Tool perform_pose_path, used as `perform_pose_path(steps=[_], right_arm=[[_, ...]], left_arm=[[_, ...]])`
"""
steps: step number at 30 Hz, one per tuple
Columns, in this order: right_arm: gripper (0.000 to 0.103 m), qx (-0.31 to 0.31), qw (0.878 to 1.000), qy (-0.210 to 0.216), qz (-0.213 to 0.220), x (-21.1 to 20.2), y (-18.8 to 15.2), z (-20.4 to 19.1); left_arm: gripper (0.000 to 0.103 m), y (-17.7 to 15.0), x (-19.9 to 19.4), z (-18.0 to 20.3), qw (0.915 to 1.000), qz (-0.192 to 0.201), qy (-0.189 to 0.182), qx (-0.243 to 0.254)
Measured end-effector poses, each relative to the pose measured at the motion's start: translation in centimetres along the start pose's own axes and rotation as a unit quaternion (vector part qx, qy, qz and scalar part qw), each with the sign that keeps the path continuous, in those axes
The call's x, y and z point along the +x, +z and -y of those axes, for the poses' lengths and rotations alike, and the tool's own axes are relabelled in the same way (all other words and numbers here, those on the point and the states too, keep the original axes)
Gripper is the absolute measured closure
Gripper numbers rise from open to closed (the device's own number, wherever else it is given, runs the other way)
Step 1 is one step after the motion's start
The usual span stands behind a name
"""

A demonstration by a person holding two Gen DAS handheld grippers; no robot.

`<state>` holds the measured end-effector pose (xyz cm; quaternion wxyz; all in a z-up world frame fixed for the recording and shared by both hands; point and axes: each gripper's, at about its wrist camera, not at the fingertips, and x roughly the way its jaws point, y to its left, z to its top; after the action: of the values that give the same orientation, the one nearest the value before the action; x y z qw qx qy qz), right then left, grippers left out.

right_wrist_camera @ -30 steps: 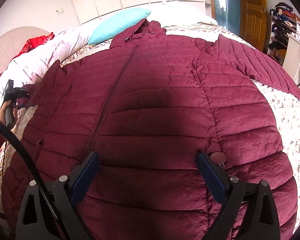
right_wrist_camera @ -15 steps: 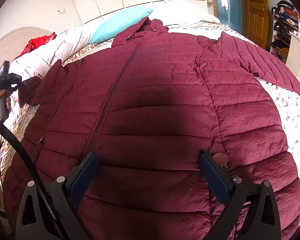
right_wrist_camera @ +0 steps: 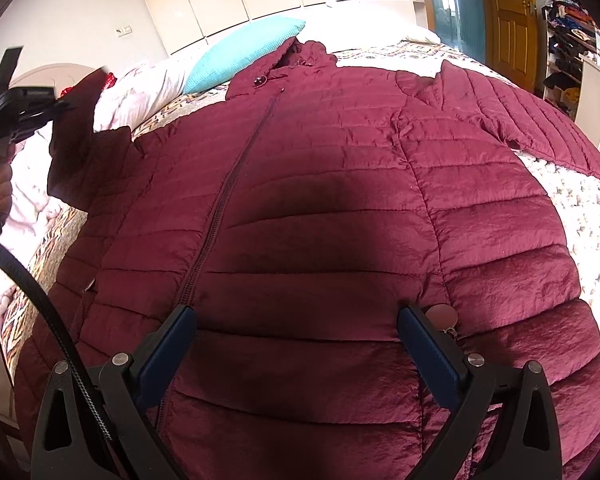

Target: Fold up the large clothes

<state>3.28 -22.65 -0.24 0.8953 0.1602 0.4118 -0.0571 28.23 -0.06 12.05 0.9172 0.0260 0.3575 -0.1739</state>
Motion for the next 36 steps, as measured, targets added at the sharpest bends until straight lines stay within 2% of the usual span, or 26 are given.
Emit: perform_pose_path(steps=[4,6,9,12,15,17,19,21,23,25,29,33,36], right_arm=[[0.0,0.004,1.0,0.005,0.001,-0.1,-0.1,0.1],[0.0,0.006,1.0,0.008,0.002,-0.2,-0.1,0.2],[0.0,0.008,1.0,0.011,0.003,-0.2,-0.1,0.2],[0.0,0.009,1.0,0.012,0.003,-0.2,-0.2,0.3],[0.0,0.007,1.0,0.011,0.002,-0.2,-0.2,0.3],[0.0,0.005,1.0,0.007,-0.001,-0.2,-0.1,0.2],[0.0,-0.002,1.0,-0.002,-0.011,0.0,0.1,-0.1],[0.0,-0.017,0.999,-0.016,-0.028,0.0,0.7,-0.9],[0.002,-0.025,0.999,-0.002,-0.031,-0.9,2.0,-1.8],[0.002,-0.034,0.999,0.013,-0.016,-2.5,3.8,-3.4],[0.002,-0.096,0.995,-0.008,0.02,-3.2,8.3,-8.8],[0.002,-0.181,0.982,-0.043,0.03,1.1,12.2,-15.5],[0.005,-0.237,0.968,-0.073,0.041,5.0,14.1,-20.0]], left_arm=[[0.089,-2.9,2.2,4.4,0.9984,-0.033,-0.038,0.027],[0.085,-4.5,3.6,6.0,0.9966,-0.057,-0.046,0.038],[0.069,-6.7,5.5,7.0,0.9927,-0.1,-0.049,0.047],[0.066,-8.3,5.3,6.6,0.9905,-0.119,-0.057,0.037],[0.059,-9.6,2.5,5.5,0.9915,-0.108,-0.064,0.035],[0.047,-10.3,0.1,4.5,0.9949,-0.085,-0.042,0.036],[0.042,-11.3,-2.1,3.5,0.9974,-0.063,-0.012,0.033],[0.041,-12.5,-4.1,2.6,0.9981,-0.052,0.009,0.03],[0.041,-13.7,-5.9,1.8,0.9984,-0.043,0.025,0.026],[0.041,-14.9,-7.5,1.1,0.9983,-0.03,0.041,0.027],[0.038,-16.8,-9.5,-0.8,0.9978,-0.021,0.062,-0.006],[0.038,-18.5,-10.3,-3.3,0.9946,-0.048,0.055,-0.073],[0.038,-19.7,-11.9,-4.5,0.994,-0.05,0.043,-0.087]])
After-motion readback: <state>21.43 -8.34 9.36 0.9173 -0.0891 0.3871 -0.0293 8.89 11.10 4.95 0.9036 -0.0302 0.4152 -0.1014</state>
